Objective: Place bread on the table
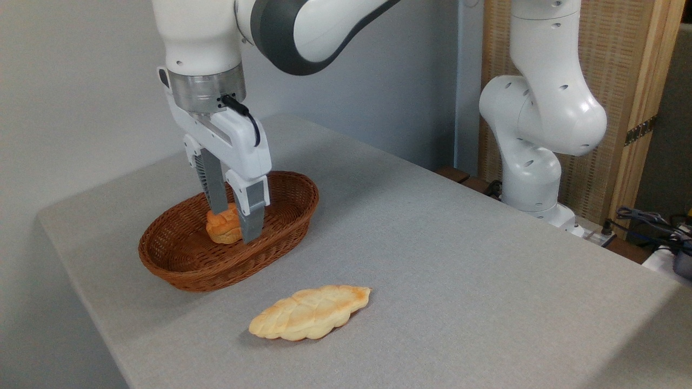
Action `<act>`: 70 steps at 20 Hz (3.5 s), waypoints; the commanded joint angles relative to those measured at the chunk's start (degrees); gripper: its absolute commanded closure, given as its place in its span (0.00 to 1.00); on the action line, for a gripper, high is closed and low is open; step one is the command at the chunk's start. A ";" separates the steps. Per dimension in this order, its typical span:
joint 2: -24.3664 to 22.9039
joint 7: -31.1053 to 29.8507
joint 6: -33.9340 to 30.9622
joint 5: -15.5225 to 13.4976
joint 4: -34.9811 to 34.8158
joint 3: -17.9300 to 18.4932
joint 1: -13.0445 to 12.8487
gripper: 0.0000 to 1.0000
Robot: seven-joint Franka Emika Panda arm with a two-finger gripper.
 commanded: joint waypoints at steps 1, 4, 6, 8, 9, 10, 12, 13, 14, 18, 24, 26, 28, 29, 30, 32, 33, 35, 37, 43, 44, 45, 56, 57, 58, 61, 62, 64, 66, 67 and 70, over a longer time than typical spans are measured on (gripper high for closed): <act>-0.13 0.02 3.10 -3.84 -1.60 -2.20 -0.40 0.00; 0.14 -0.07 3.19 -3.85 -2.39 -5.01 -0.40 0.00; 0.31 -0.07 3.19 -3.85 -2.74 -6.51 -0.49 0.00; 0.75 -0.33 3.02 -3.85 -2.92 -8.53 -0.49 0.00; 1.27 -0.86 3.02 -3.50 -2.92 -9.49 -0.49 0.00; 1.54 -1.12 3.02 -3.32 -2.92 -9.85 -0.58 0.00; 2.24 -1.30 3.11 -3.32 -2.92 -10.47 -0.66 0.00; 2.85 -1.30 3.11 -3.32 -2.83 -10.91 -0.75 0.00; 3.47 -1.30 3.19 -3.14 -2.74 -11.69 -0.67 0.00; 5.84 -1.13 5.04 -1.21 -2.65 -13.72 -0.84 0.00; 9.54 -1.13 9.34 -0.42 -2.57 -15.04 -1.10 0.00; 9.71 -1.04 9.35 0.37 -2.65 -15.22 -1.10 0.00; 10.15 -1.04 9.43 1.16 -2.65 -15.30 -1.10 0.00; 10.50 -1.04 9.44 1.34 -2.65 -15.22 -1.10 0.00; 10.94 -1.04 9.44 1.77 -2.65 -15.30 -1.10 0.00; 11.12 -1.13 9.35 2.04 -2.65 -15.30 -1.10 0.00; 11.03 -1.21 9.35 2.04 -2.57 -15.30 -1.10 0.00; 10.95 -1.22 9.26 2.04 -2.57 -15.39 -1.10 0.00; 10.95 -1.21 9.17 2.13 -2.57 -15.39 -1.10 0.23; 10.77 -1.13 8.91 2.13 -2.48 -15.39 -1.10 0.45; 10.68 -1.13 8.82 2.13 -2.57 -15.39 -1.10 0.43; 10.68 -1.13 8.82 2.13 -2.48 -15.39 -1.10 0.42; 10.42 -1.21 8.64 2.13 -2.57 -15.39 -1.10 0.43; 10.24 -1.21 8.64 2.13 -2.57 -15.39 -1.10 0.43; 9.89 -1.21 8.64 2.13 -2.57 -15.39 -1.10 0.43; 9.10 -1.82 8.64 1.96 -2.30 -15.22 -1.02 0.41; 8.66 -2.35 8.64 1.96 -2.30 -15.22 -1.02 0.41; 6.91 -2.97 8.47 1.69 -2.39 -14.69 -0.84 0.40; 5.07 -3.15 6.63 1.60 -2.39 -14.43 -0.41 0.40; 4.10 -3.06 5.49 1.60 -2.39 -13.64 -0.31 0.40; 1.46 -2.45 2.16 1.60 -2.39 -10.83 -0.31 0.40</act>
